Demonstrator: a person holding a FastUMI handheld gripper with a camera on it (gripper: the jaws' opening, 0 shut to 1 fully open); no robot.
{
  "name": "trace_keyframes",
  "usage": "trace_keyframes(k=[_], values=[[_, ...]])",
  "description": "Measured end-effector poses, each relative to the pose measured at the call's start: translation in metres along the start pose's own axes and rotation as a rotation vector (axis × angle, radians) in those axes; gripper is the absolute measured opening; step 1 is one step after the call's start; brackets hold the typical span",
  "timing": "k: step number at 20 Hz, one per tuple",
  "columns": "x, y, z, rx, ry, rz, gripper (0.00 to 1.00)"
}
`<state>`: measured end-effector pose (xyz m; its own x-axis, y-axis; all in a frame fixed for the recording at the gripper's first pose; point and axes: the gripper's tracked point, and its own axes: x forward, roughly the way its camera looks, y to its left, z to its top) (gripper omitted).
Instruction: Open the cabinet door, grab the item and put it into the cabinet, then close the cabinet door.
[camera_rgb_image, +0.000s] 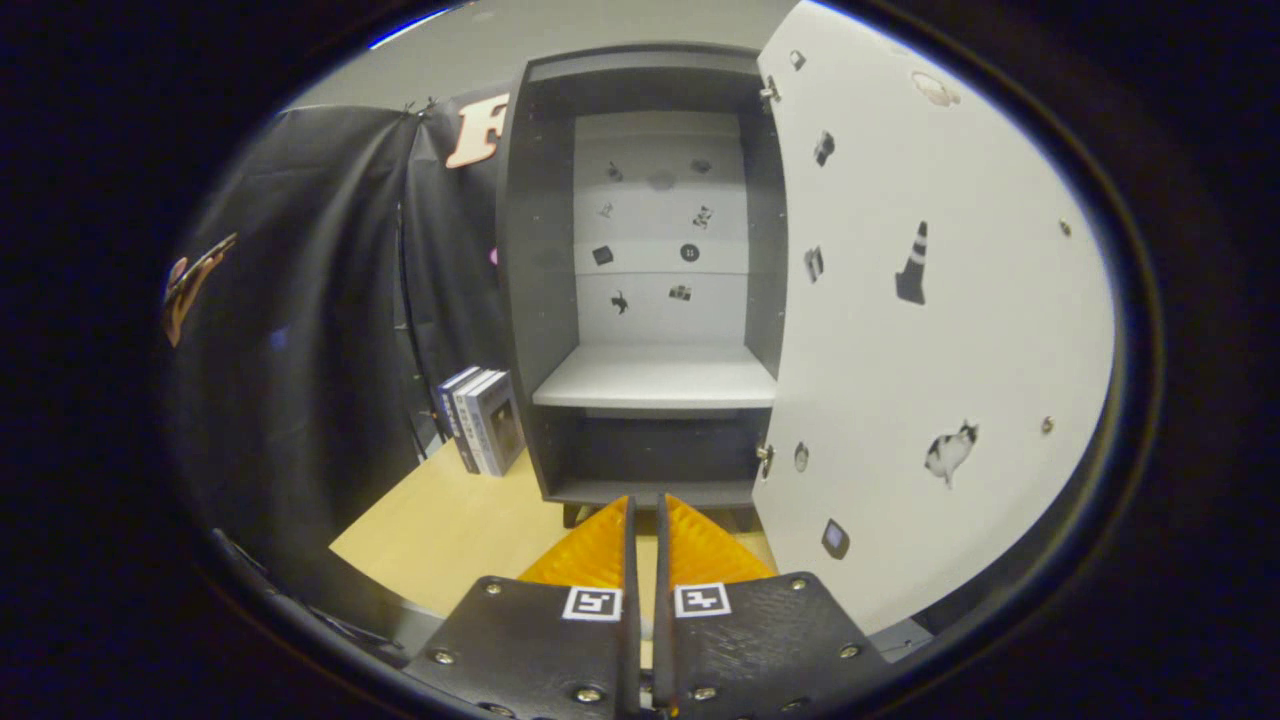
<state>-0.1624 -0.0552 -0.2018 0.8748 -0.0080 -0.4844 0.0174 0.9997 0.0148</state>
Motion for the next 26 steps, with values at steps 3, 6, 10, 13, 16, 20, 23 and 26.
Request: trace_keyframes(k=[3, 6, 10, 13, 16, 20, 23, 26], values=[[0.021, 0.006, -0.025, -0.045, 0.083, 0.049, 0.32], [0.038, 0.014, -0.057, -0.089, 0.169, 0.104, 0.43], [0.057, 0.017, -0.099, -0.135, 0.273, 0.144, 0.86], [0.067, 0.019, -0.125, -0.165, 0.331, 0.175, 0.86], [0.076, 0.017, -0.145, -0.196, 0.373, 0.193, 0.86], [0.09, 0.016, -0.17, -0.23, 0.43, 0.223, 0.89], [0.098, 0.016, -0.189, -0.246, 0.473, 0.243, 0.88], [0.103, 0.015, -0.206, -0.269, 0.509, 0.261, 0.89]])
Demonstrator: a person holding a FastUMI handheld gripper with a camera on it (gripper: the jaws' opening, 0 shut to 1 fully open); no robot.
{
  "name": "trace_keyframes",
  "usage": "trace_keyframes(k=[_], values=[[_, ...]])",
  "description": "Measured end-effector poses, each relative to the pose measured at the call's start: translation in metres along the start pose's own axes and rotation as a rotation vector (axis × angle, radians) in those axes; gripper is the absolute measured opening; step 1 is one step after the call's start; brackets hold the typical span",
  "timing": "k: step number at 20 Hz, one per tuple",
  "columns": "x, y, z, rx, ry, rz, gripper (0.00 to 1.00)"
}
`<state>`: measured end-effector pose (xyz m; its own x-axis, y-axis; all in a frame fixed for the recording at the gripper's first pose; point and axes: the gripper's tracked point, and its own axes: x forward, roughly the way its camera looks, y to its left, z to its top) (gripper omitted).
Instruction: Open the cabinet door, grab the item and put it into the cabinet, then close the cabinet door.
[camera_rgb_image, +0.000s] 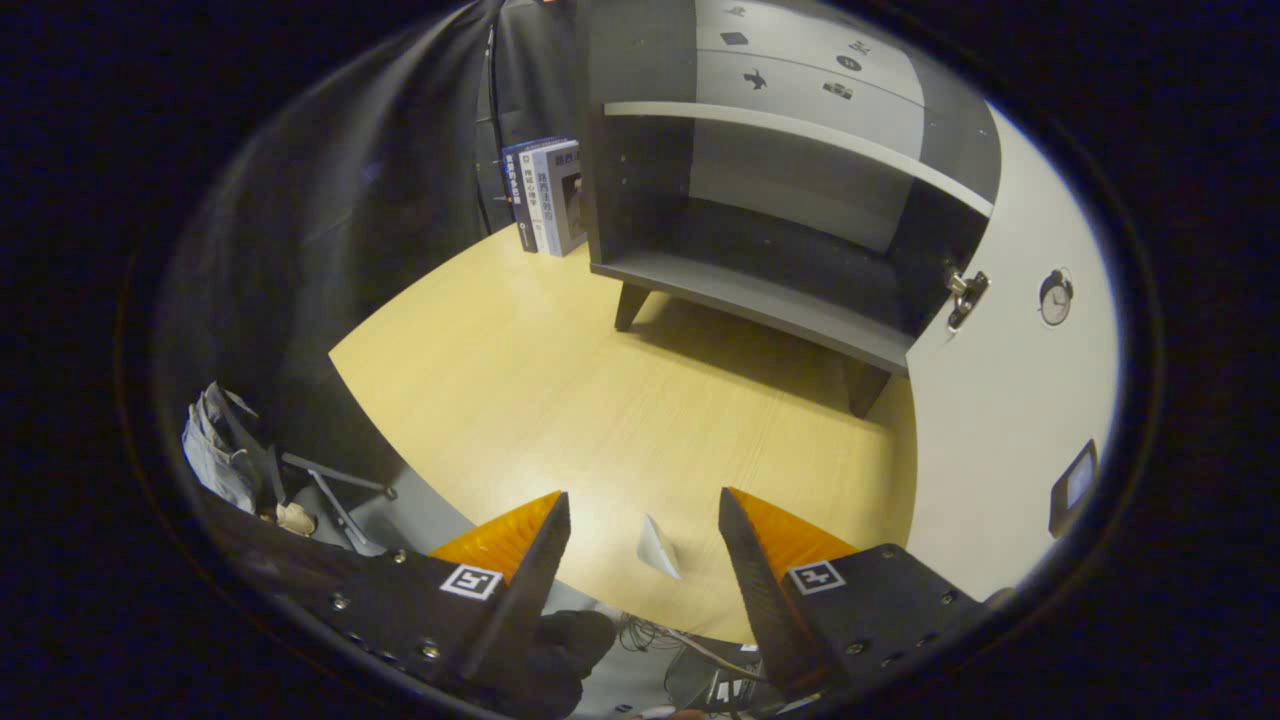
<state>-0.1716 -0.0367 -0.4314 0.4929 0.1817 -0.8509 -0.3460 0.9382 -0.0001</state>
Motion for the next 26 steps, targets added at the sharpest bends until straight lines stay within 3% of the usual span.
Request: trace_keyframes(k=[15, 17, 21, 22, 23, 25, 26], values=[[0.055, -0.016, -0.071, 0.017, 0.152, 0.001, 0.88], [0.054, -0.013, -0.074, 0.047, 0.157, 0.021, 0.49], [0.059, -0.01, -0.069, 0.074, 0.137, 0.054, 0.49], [0.057, -0.016, -0.063, 0.085, 0.109, 0.016, 0.49], [0.06, -0.017, -0.065, 0.094, 0.124, 0.013, 0.23], [0.063, -0.017, -0.064, 0.117, 0.119, -0.003, 0.23], [0.061, -0.028, -0.059, 0.12, 0.1, -0.05, 0.16]])
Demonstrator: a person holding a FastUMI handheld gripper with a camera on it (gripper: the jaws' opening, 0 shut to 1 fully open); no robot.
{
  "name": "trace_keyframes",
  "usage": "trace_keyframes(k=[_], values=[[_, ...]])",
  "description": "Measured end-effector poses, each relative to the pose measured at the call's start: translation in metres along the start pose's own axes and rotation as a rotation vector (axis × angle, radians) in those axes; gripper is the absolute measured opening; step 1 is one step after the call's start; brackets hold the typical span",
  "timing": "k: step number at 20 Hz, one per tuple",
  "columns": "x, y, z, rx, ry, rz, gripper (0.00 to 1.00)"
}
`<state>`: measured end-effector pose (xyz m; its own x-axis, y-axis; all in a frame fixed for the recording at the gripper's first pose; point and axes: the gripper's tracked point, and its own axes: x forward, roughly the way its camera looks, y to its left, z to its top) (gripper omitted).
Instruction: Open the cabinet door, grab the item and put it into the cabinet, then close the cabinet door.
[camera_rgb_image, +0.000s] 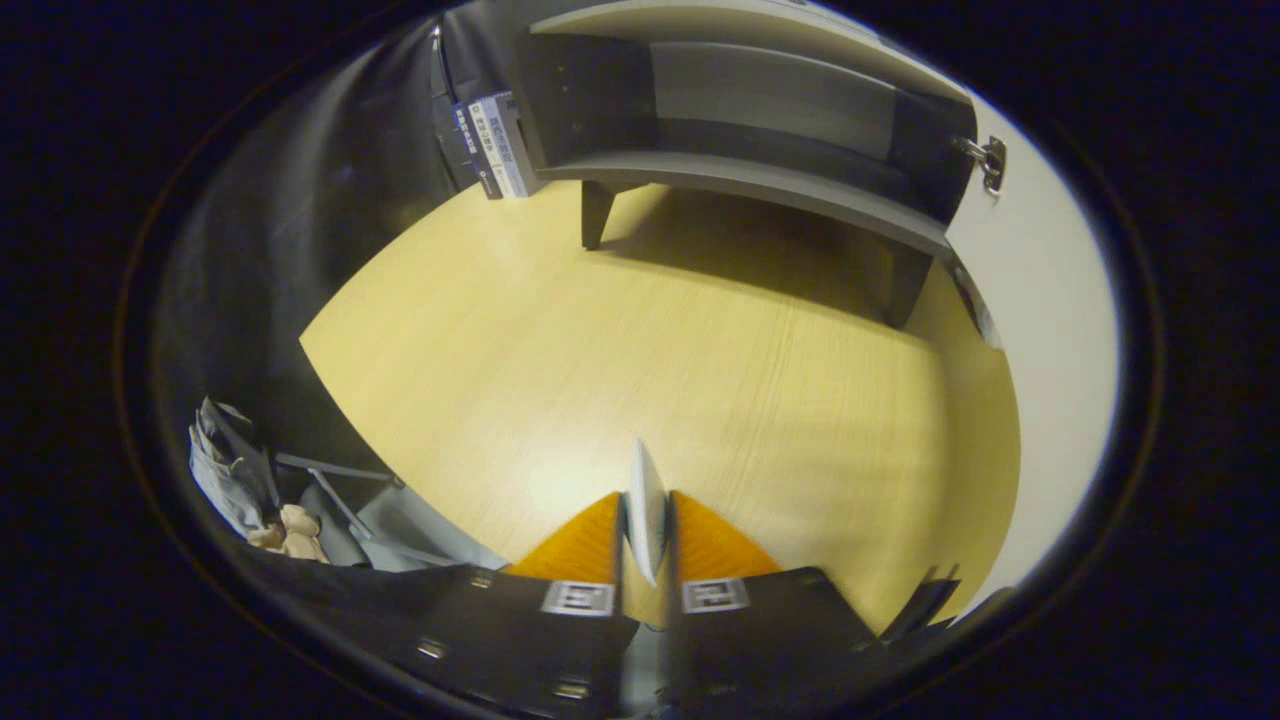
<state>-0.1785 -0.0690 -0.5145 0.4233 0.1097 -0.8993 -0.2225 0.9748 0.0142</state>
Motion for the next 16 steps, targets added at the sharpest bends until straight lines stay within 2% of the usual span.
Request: trace_keyframes(k=[1, 7, 16], values=[[-0.007, -0.002, 0.006, 0.003, -0.009, -0.008, 0.09], [-0.05, -0.006, 0.067, 0.045, -0.074, -0.032, 0.09], [-0.169, -0.004, 0.249, 0.005, -0.364, -0.057, 0.09]])
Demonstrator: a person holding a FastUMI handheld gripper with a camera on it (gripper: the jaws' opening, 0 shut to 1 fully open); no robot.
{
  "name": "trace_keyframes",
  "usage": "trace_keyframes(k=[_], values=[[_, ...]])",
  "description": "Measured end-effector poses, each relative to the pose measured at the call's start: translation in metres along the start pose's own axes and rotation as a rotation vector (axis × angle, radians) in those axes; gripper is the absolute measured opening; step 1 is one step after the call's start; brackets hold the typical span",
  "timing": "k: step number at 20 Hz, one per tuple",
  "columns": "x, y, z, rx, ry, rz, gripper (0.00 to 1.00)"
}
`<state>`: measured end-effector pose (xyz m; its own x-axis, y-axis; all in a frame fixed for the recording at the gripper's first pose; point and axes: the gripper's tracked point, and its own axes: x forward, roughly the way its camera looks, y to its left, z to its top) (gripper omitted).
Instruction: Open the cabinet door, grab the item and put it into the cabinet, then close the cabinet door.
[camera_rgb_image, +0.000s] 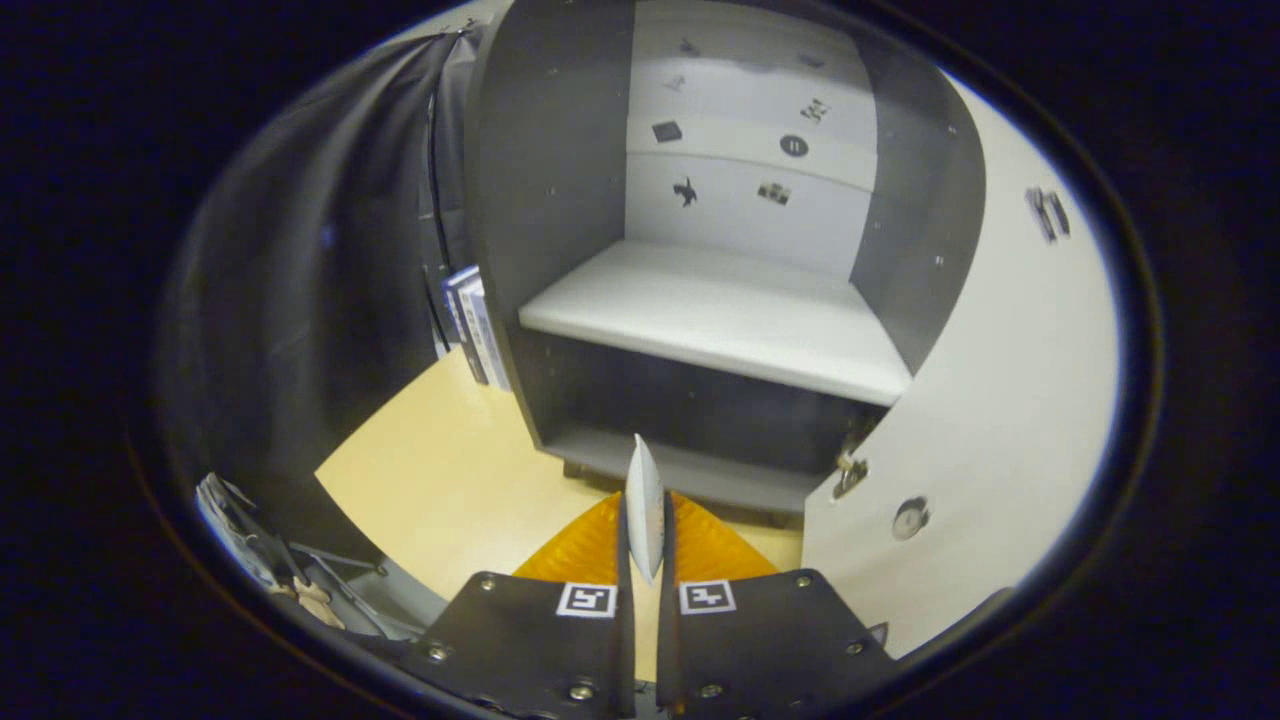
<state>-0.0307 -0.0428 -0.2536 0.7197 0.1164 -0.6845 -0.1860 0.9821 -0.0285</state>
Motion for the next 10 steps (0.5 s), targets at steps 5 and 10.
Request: trace_keyframes(k=[5, 10], values=[[0.003, -0.01, 0.059, 0.052, -0.056, -0.013, 0.09], [0.024, -0.04, 0.094, 0.1, -0.039, -0.059, 0.09]])
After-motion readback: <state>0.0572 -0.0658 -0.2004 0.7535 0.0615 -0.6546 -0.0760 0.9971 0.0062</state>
